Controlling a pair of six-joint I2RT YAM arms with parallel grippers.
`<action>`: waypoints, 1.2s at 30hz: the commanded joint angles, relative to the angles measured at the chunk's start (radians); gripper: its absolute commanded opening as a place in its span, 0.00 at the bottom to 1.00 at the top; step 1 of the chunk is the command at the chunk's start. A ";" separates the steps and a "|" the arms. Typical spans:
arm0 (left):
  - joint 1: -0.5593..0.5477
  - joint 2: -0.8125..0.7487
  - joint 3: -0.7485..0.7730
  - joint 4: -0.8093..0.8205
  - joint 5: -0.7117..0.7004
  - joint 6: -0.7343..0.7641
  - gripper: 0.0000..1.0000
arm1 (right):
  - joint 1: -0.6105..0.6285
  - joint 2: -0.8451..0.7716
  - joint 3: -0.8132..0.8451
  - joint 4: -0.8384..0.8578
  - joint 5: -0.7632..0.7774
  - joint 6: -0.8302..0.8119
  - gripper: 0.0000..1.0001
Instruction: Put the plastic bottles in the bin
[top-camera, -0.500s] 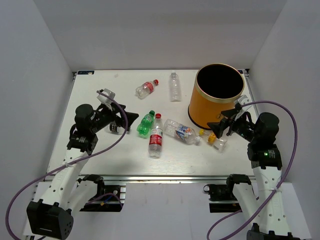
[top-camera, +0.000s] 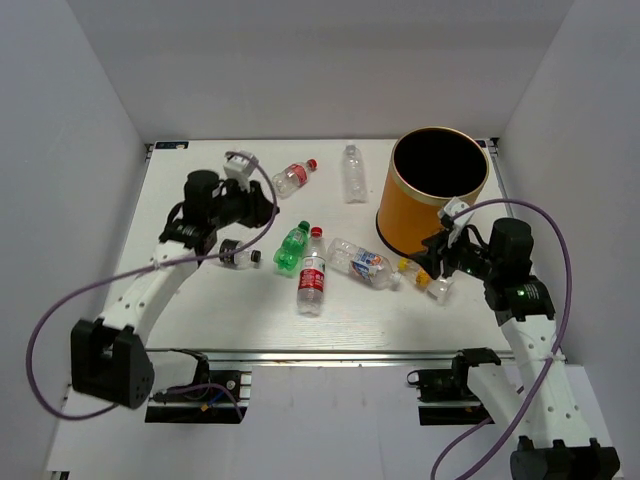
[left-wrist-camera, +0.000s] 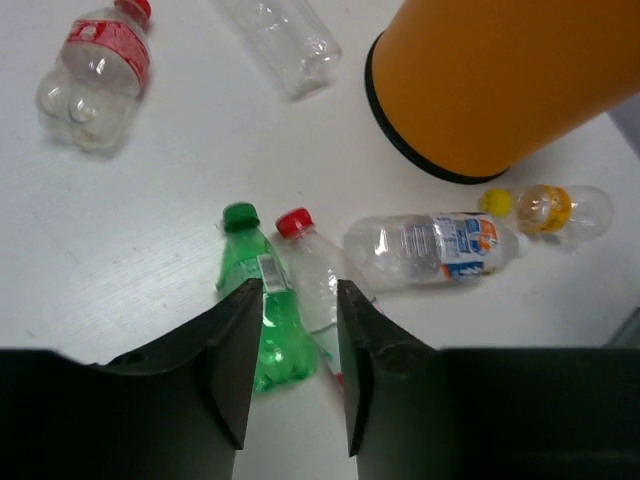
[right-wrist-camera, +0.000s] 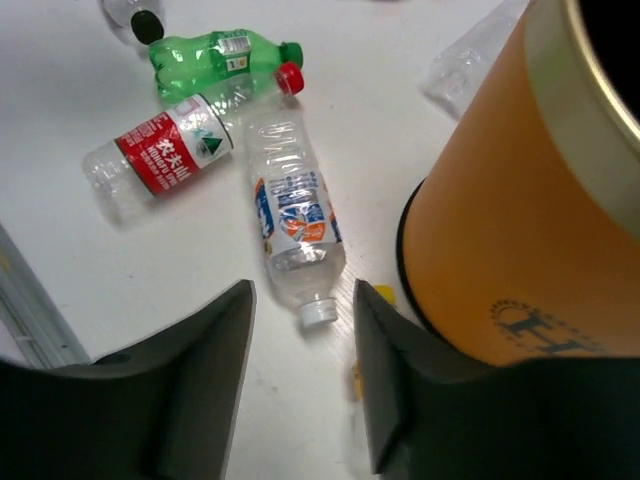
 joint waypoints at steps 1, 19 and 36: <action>-0.061 0.122 0.178 -0.127 -0.169 0.071 0.49 | 0.055 0.000 0.030 -0.007 0.087 -0.042 0.63; -0.115 1.047 1.193 -0.491 -0.535 0.444 1.00 | 0.272 0.024 0.009 -0.021 0.281 -0.064 0.86; -0.105 1.283 1.339 -0.489 -0.527 0.524 0.95 | 0.434 0.053 -0.010 0.018 0.436 -0.053 0.87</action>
